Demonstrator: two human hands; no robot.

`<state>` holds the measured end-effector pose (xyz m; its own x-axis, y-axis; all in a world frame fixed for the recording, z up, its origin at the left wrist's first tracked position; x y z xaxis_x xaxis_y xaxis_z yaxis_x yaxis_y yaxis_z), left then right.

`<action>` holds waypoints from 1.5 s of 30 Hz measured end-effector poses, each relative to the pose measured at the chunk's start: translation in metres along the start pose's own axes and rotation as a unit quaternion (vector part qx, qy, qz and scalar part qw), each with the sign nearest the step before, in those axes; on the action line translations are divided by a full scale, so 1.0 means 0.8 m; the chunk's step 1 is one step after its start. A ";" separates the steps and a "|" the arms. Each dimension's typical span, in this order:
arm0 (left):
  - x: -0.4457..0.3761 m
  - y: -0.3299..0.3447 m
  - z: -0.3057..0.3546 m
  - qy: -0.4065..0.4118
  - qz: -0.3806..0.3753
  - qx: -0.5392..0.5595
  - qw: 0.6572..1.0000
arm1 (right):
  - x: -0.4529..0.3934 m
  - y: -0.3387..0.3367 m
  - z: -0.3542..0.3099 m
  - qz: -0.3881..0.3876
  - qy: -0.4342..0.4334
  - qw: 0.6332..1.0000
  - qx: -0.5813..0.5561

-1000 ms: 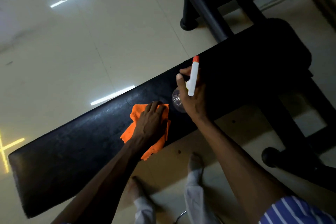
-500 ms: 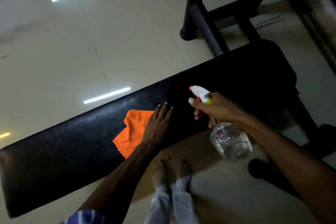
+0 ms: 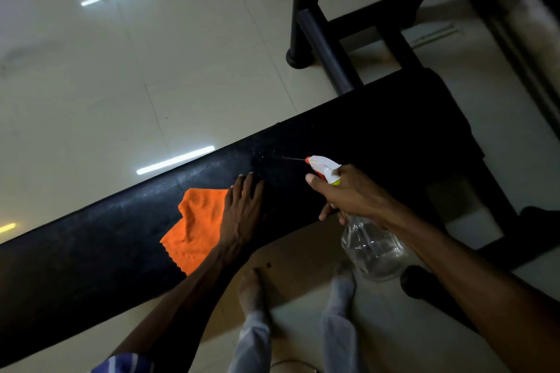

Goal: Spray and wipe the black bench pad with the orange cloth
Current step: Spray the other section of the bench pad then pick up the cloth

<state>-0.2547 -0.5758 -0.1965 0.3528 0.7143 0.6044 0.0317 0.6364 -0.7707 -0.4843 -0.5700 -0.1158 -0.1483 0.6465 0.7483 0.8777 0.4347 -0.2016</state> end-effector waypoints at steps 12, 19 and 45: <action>-0.066 -0.015 0.168 0.090 0.031 0.054 0.994 | 0.052 -0.149 0.051 0.147 -0.016 0.985 -0.087; -0.099 -0.022 0.243 0.116 0.004 0.031 0.993 | 0.088 -0.228 0.117 0.232 0.001 0.966 -0.117; 0.006 0.031 0.132 -0.027 0.006 0.045 0.999 | 0.103 -0.076 0.120 0.085 -0.008 0.995 -0.055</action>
<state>-0.3511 -0.5258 -0.1915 0.3010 0.7357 0.6068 -0.0567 0.6490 -0.7587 -0.5934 -0.4826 -0.1029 0.0006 0.7146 0.6995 0.9353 0.2471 -0.2532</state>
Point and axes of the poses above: each hand's wrist, its own x-axis away from the middle knuckle, its own y-axis out of the palm, z = x × y, the point moved 1 cm from there along -x, towards the middle knuckle, and after that the axes turned 9 degrees about -z, right-handed, at the moved point
